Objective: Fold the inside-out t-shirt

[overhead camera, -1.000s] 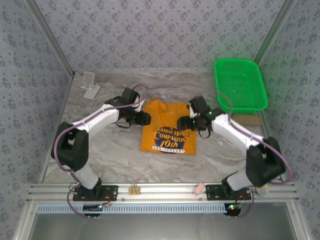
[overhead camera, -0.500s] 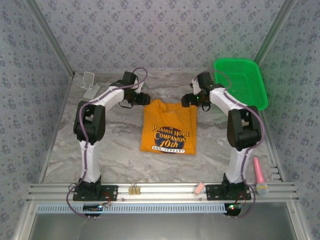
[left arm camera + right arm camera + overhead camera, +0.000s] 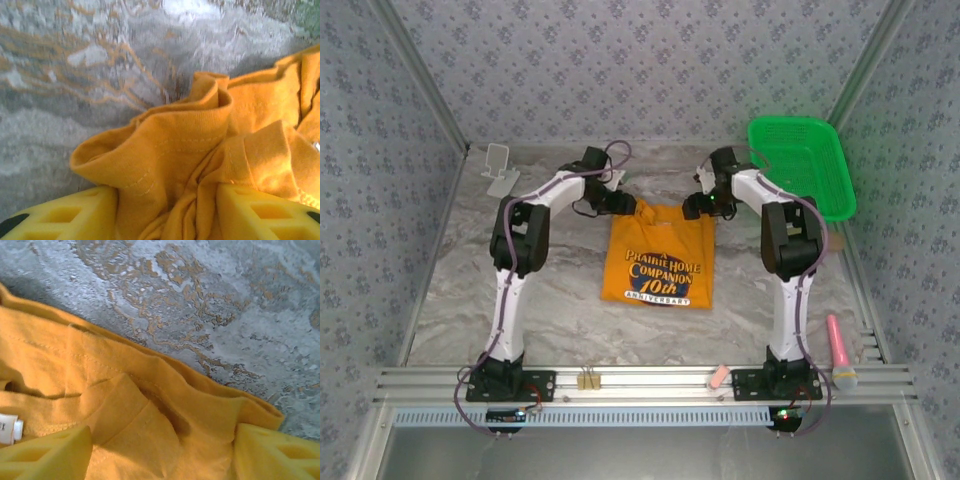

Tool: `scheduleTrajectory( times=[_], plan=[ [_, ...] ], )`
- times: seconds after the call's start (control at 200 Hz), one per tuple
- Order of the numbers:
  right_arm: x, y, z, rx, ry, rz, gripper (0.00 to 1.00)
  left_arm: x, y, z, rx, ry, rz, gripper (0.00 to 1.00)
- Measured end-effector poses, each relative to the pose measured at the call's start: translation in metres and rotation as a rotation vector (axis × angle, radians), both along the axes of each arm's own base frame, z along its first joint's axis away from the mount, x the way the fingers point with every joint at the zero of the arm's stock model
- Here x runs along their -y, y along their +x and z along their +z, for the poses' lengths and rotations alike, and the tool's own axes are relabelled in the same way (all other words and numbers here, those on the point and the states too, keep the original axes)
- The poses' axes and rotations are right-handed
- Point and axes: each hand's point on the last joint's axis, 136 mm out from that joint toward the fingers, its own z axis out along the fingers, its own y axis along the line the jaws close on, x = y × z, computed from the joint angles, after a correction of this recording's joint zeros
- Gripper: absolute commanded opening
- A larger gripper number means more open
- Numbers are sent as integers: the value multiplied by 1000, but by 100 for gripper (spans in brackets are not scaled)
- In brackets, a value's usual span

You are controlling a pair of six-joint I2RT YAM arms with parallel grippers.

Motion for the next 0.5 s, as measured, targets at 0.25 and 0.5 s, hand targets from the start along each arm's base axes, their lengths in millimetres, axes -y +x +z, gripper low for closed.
scheduleTrajectory(
  times=[0.25, 0.5],
  plan=[
    [-3, 2, -6, -14, -87, 18, 19, 4, 22, -6, -12, 31, 54, 7],
    [-19, -3, 1, -14, 16, 68, 0, 4, 15, -7, -13, -29, 27, 0]
  ],
)
